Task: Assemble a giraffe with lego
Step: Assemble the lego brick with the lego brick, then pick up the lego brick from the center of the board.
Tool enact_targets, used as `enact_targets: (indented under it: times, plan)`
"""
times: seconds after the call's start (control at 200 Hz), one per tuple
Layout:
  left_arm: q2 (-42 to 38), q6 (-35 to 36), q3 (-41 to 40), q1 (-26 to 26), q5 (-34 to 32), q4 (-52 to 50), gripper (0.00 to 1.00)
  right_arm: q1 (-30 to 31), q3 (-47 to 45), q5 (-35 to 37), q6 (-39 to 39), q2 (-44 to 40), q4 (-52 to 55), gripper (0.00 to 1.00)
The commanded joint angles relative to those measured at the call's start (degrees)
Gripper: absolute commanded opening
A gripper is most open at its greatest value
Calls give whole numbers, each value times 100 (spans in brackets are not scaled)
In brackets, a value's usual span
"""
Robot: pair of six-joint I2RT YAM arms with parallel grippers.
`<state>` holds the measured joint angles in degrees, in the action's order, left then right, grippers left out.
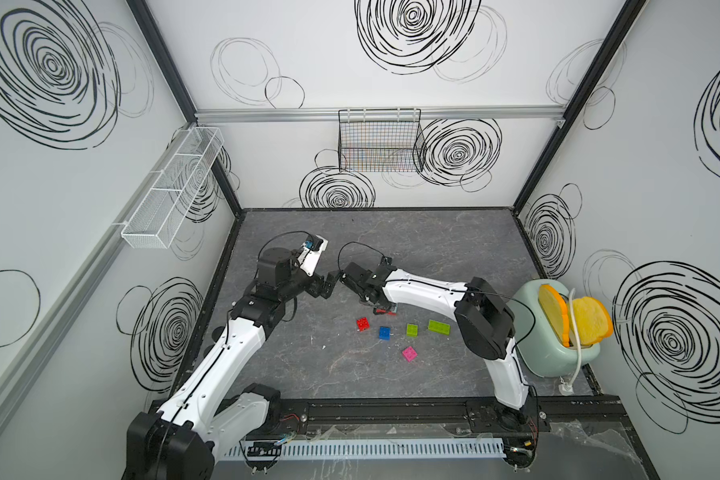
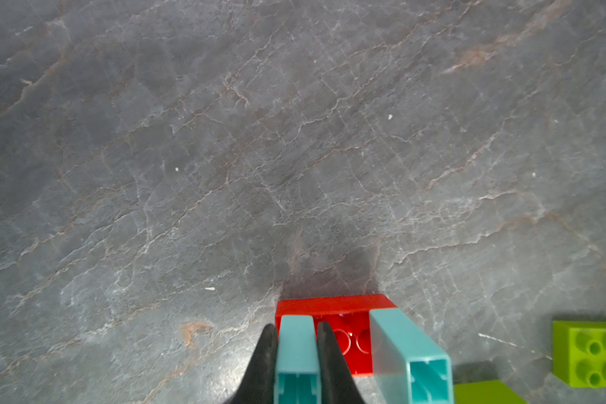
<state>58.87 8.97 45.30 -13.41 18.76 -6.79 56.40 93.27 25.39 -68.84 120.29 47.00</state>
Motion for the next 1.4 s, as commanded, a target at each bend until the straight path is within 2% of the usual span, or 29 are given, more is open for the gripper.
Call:
enact_targets:
  times: [0.0,0.37,0.715,0.9,1.046,1.246,1.391]
  plan:
    - [-19,-33,30,-11,53,316,98,137,-223,-262,113,56,224,0]
    - [-25,-43,-3,-30,67,348,98,103,-535,-555,-463,200,319,0]
    - [-22,-38,23,-28,48,329,98,31,-347,-901,98,613,10,0]
    - [-28,-33,23,10,22,321,98,31,-404,-902,387,442,-265,0]
    - [-16,-53,14,28,56,345,98,48,-552,-770,381,232,-398,0]
    - [9,-97,49,31,84,336,98,-169,-955,-1393,92,405,-431,0]
    - [36,-76,65,52,81,310,98,-240,-1361,-1424,-56,183,-619,0]
